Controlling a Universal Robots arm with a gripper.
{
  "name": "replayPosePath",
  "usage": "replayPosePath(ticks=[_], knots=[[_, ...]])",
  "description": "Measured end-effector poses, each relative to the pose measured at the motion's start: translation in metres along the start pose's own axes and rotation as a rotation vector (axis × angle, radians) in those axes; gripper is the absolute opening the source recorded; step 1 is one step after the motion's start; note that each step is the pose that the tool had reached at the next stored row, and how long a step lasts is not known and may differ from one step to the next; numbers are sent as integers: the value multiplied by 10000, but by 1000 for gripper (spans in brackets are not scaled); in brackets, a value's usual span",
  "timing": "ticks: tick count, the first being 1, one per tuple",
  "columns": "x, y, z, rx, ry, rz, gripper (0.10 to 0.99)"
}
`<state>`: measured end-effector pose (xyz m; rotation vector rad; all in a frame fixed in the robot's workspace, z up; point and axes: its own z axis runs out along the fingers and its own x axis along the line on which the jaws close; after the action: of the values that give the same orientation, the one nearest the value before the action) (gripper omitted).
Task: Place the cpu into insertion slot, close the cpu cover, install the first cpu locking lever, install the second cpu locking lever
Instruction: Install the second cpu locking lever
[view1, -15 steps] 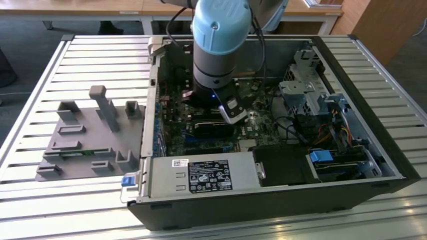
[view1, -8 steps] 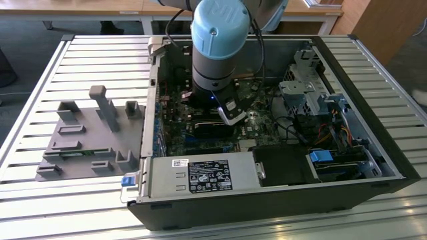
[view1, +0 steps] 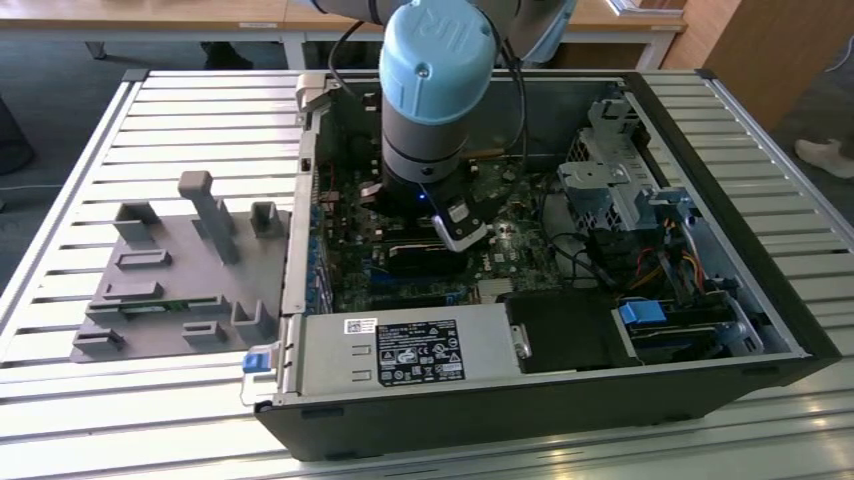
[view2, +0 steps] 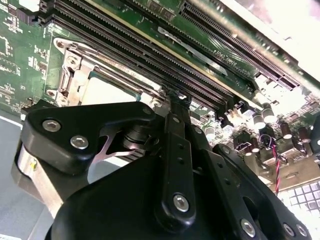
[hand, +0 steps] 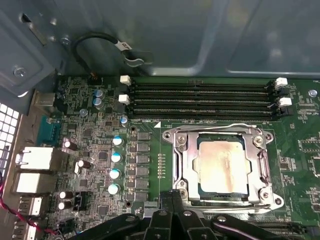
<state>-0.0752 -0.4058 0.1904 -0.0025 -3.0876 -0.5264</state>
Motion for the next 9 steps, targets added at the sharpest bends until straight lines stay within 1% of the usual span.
replayPosePath(ticks=[6, 9], knots=[[14, 15, 35, -40, -1, -1, 106], [19, 15, 38, -39, 1, -2, 106]])
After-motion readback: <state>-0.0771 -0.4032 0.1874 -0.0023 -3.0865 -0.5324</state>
